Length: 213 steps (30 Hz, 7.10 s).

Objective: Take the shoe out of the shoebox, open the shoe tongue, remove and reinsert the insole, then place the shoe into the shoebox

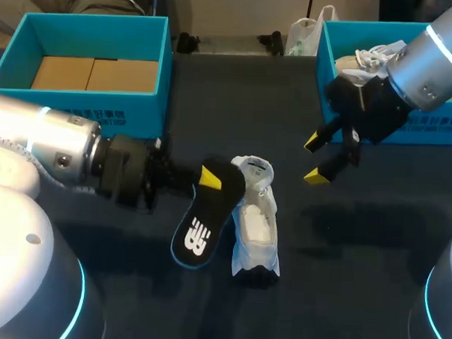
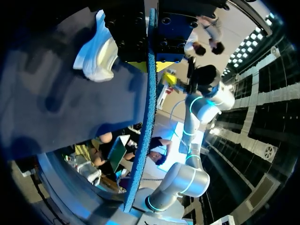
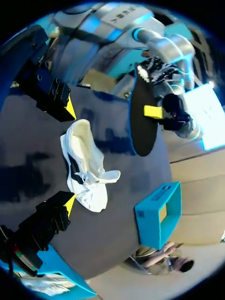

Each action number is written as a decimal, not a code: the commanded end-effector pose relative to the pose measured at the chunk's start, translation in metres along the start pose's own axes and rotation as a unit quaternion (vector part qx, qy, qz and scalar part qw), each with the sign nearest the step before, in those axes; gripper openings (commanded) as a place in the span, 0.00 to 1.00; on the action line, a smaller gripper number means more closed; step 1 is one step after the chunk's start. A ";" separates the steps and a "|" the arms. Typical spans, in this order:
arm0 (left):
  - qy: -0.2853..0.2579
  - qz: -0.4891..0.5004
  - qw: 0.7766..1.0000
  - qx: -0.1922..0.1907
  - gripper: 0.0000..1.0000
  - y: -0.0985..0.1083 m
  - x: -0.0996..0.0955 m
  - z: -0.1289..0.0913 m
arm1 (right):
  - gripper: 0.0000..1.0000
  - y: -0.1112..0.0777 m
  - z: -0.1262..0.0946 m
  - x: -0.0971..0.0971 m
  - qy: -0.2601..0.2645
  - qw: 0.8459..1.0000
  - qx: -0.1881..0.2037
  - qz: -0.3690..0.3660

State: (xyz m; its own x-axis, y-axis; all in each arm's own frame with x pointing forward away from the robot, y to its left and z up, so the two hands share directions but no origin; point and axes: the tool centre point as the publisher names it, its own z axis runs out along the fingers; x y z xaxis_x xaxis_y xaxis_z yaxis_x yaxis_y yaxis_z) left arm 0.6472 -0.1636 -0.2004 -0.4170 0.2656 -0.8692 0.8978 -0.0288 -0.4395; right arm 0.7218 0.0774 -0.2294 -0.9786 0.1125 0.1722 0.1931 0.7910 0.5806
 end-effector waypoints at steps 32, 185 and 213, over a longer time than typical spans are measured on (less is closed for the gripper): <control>-0.025 -0.108 0.994 0.000 0.00 -0.031 0.067 0.046 | 1.00 -0.055 0.088 0.028 -0.023 0.992 0.064 -0.109; -0.074 -0.253 0.960 -0.090 0.09 0.087 0.096 0.098 | 1.00 -0.058 0.124 0.039 -0.038 0.988 0.142 -0.057; -0.076 -0.185 0.977 -0.075 0.00 0.057 0.078 0.114 | 1.00 -0.058 0.124 0.039 -0.038 0.988 0.142 -0.057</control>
State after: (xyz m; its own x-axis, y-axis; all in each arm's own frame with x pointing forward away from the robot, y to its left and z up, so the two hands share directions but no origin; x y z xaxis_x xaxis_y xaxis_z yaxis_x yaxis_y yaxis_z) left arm 0.6515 -0.2474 -0.3158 -0.7276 0.0949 -0.6794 0.6842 0.1717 -0.7088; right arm 0.6645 0.1098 -0.3543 -0.9973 0.0481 0.0562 0.0646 0.9358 0.3466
